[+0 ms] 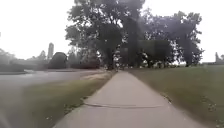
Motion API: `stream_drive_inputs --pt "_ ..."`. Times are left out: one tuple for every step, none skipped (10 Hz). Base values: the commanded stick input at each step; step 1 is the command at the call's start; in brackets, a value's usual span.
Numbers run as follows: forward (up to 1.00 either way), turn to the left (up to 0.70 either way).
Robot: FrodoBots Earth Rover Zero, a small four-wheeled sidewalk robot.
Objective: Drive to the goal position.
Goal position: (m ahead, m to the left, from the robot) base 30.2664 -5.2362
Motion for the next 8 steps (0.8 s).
stream_drive_inputs --pt "1.0 0.0" --pt "1.0 0.0" --pt "1.0 0.0" --pt "1.0 0.0" --pt "1.0 0.0" --pt "1.0 -0.03" --pt "1.0 -0.2" --pt "1.0 -0.4"
